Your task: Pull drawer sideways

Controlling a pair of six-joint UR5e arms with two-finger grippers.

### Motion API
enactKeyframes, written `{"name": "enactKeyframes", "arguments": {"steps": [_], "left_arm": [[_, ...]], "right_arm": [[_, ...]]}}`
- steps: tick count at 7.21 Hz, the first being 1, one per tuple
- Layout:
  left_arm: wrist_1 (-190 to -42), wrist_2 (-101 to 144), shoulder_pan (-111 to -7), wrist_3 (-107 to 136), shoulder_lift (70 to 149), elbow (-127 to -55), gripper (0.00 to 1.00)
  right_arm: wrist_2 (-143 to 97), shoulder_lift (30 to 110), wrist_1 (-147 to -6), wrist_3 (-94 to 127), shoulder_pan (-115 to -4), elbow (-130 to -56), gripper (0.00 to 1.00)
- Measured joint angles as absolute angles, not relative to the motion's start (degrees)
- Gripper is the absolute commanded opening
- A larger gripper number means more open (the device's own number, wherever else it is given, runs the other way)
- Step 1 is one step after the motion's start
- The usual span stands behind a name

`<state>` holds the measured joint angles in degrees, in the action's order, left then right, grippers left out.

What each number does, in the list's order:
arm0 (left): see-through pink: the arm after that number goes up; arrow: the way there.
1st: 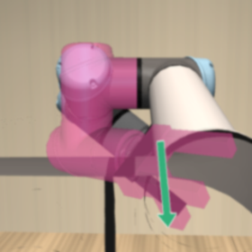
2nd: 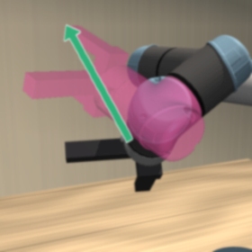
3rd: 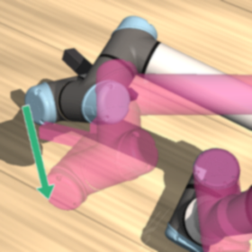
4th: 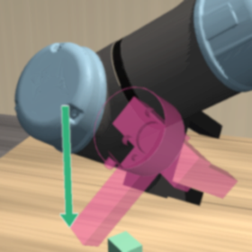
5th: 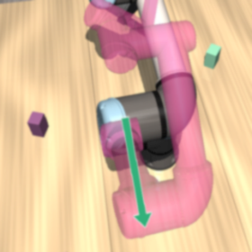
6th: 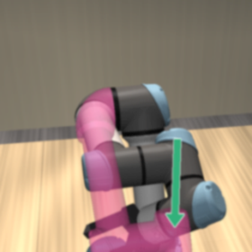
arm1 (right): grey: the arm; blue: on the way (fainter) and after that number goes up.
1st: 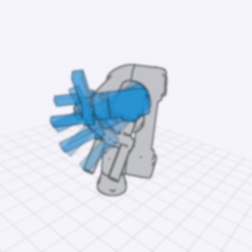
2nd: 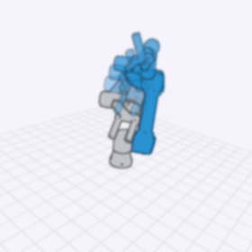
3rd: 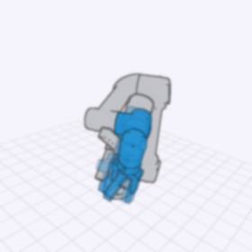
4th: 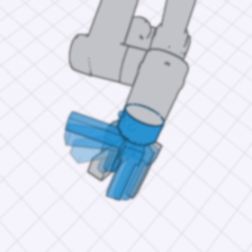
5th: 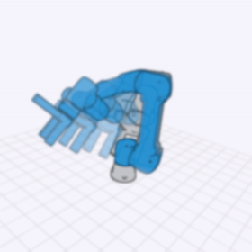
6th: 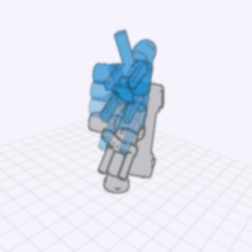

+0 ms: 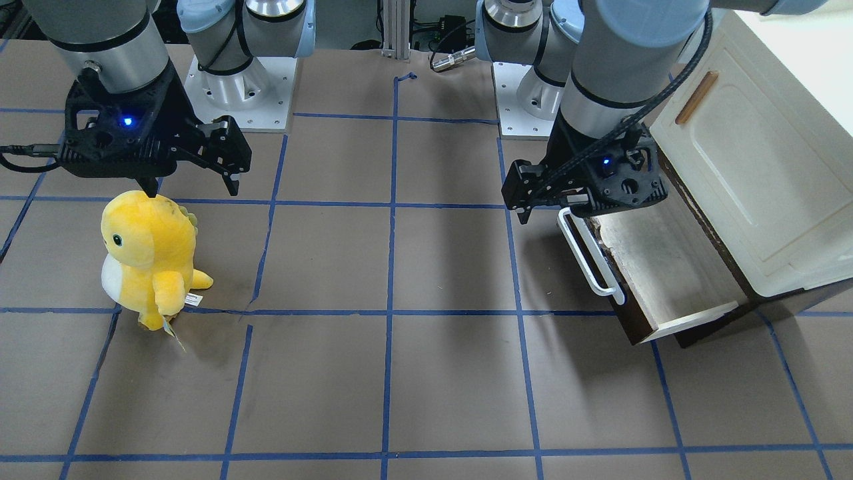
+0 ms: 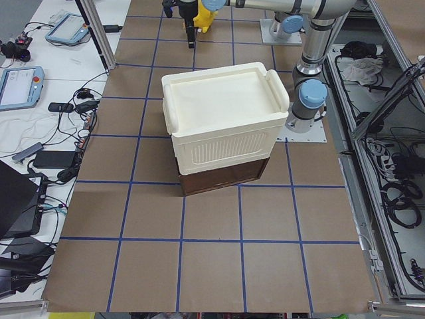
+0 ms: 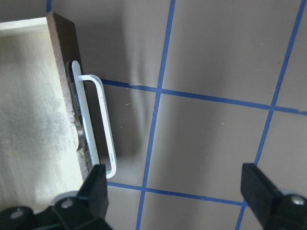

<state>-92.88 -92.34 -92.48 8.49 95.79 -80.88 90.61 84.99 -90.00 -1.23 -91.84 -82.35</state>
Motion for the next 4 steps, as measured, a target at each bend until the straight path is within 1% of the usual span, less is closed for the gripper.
{"name": "enactKeyframes", "arguments": {"steps": [2, 4], "left_arm": [[-93.56, -92.11, -89.60, -0.84, 92.06, -82.88, 1.00], [-93.38, -91.93, -87.18, -4.91, 89.18, -85.49, 1.00]], "right_arm": [[90.58, 84.99, -90.00, -1.23, -91.85, -82.35, 1.00], [90.59, 84.99, -90.00, -1.23, -91.85, -82.35, 1.00]]}}
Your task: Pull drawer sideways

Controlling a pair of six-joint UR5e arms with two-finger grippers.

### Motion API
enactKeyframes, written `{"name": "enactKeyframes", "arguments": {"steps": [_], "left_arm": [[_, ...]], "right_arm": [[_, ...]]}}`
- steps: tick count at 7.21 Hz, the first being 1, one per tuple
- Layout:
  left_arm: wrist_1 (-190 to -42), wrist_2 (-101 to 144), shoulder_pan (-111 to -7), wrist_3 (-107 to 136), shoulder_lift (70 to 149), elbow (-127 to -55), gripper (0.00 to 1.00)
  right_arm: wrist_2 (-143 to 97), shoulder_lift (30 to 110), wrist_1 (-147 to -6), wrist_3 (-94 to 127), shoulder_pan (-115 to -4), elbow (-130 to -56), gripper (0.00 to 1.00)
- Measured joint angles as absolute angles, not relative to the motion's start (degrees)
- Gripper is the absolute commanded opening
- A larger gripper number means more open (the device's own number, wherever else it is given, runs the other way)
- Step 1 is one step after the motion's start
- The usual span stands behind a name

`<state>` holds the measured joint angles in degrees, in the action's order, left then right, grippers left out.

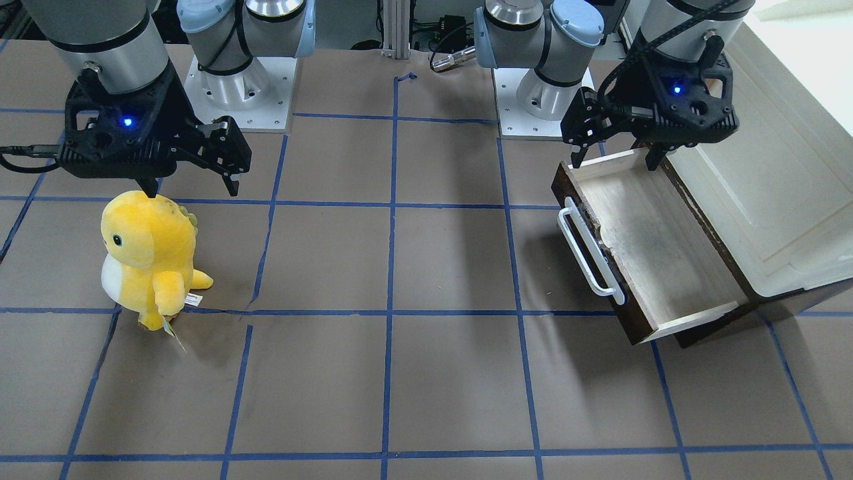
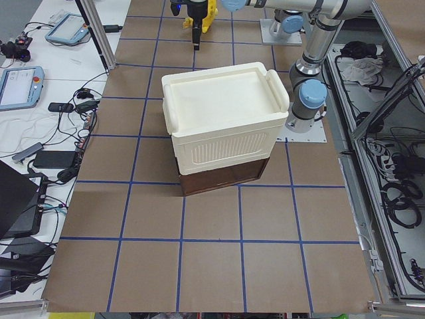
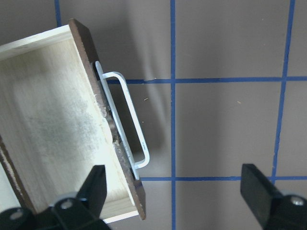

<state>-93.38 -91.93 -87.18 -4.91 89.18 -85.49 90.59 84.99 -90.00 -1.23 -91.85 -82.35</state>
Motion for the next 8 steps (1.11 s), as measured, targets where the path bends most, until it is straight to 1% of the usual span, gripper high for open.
{"name": "enactKeyframes", "arguments": {"steps": [3, 8], "left_arm": [[-90.76, -91.94, -86.83, -4.92, 86.86, -89.96, 1.00], [-91.02, -91.86, -86.91, -4.83, 86.61, -90.04, 1.00]], "right_arm": [[90.55, 84.99, -90.00, -1.23, -91.84, -82.35, 1.00], [90.58, 84.99, -90.00, -1.27, -91.85, -82.35, 1.00]]}}
